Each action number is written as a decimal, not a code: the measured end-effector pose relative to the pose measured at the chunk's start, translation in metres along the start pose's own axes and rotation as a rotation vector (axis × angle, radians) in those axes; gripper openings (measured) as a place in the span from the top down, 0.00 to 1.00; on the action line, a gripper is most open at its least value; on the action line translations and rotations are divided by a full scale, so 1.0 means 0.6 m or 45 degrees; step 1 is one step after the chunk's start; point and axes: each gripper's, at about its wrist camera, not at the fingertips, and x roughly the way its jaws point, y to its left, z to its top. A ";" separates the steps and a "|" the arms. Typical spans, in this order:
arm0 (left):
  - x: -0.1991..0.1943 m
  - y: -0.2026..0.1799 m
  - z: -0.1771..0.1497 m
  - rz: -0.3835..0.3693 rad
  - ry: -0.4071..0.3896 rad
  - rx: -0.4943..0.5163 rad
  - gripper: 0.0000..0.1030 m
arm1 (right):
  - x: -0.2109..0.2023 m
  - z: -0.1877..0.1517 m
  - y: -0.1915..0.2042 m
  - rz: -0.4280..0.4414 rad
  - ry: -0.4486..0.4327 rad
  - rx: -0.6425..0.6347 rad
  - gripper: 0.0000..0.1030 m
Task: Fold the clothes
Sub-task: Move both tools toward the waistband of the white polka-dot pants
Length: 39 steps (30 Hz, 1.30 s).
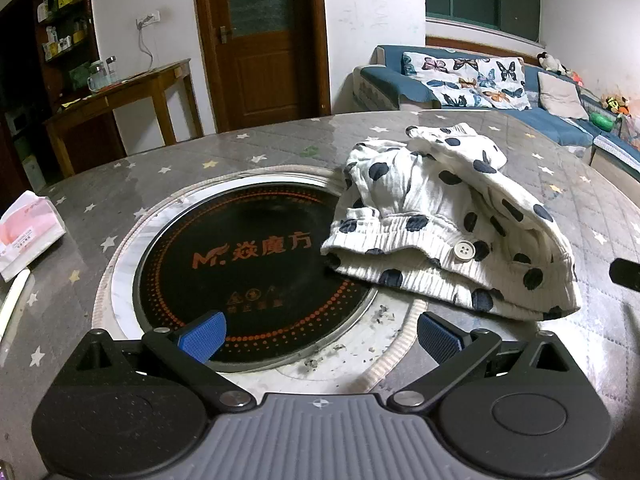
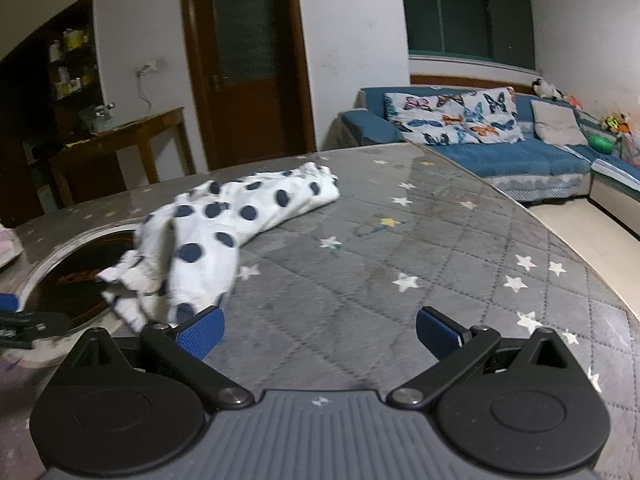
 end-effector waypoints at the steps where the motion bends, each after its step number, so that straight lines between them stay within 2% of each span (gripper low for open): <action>1: 0.001 -0.001 0.001 0.001 0.000 0.004 0.00 | -0.006 -0.001 0.006 0.014 -0.006 -0.005 0.00; 11: 0.003 -0.007 0.013 -0.007 -0.017 0.027 0.00 | -0.023 0.005 0.047 0.109 -0.033 -0.077 0.05; 25: 0.040 -0.001 0.045 0.016 -0.025 0.033 0.00 | 0.011 0.017 0.074 0.178 0.001 -0.121 0.15; 35: 0.080 -0.002 0.086 0.019 -0.028 0.034 0.00 | 0.052 0.029 0.079 0.209 0.051 -0.123 0.31; 39: 0.101 0.003 0.102 0.005 -0.015 0.016 0.00 | 0.062 0.032 0.077 0.210 0.065 -0.123 0.33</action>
